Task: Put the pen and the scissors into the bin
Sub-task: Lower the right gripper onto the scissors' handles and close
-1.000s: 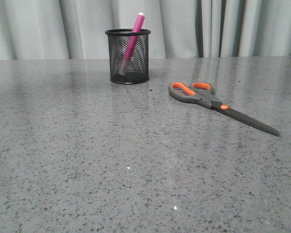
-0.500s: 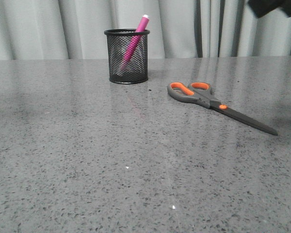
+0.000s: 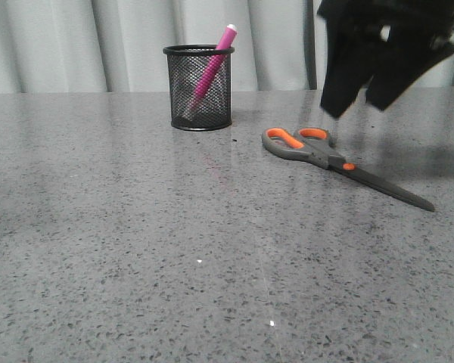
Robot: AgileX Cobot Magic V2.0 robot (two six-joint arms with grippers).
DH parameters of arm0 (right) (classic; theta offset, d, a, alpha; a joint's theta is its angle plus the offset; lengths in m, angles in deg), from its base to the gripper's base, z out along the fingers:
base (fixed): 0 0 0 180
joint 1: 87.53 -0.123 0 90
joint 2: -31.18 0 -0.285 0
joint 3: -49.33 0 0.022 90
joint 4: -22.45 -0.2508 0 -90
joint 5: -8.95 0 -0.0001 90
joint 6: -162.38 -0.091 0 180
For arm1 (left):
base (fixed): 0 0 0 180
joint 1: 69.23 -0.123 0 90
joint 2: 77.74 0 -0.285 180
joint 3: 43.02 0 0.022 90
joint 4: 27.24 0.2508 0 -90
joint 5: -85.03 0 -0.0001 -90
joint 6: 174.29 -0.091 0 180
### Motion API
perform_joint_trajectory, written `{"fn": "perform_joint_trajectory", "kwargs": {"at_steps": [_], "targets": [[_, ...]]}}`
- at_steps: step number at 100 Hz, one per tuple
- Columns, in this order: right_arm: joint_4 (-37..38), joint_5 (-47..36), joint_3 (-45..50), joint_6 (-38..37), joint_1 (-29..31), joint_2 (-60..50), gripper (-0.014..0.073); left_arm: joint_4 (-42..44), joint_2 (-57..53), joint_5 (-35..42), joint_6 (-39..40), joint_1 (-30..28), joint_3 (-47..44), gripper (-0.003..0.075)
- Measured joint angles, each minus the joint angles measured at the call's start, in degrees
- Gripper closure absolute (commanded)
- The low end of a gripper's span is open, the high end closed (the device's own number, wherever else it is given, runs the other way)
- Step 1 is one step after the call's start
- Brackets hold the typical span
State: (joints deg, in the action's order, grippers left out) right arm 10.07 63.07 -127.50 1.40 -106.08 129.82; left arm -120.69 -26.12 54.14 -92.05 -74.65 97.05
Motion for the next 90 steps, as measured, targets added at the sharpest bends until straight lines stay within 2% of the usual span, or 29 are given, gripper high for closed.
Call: {"fn": "perform_joint_trajectory", "kwargs": {"at_steps": [41,90], "targets": [[0.23,-3.48,0.0,-0.16,-0.7,5.45,0.0162,-0.28,-0.31,-0.7,-0.77,3.4,-0.24,0.0739],[3.75,-6.13,-0.15,-0.16,-2.92,7.79,0.0162,-0.5,-0.31,0.0,-1.14,3.55,-0.24,0.0739]]}}
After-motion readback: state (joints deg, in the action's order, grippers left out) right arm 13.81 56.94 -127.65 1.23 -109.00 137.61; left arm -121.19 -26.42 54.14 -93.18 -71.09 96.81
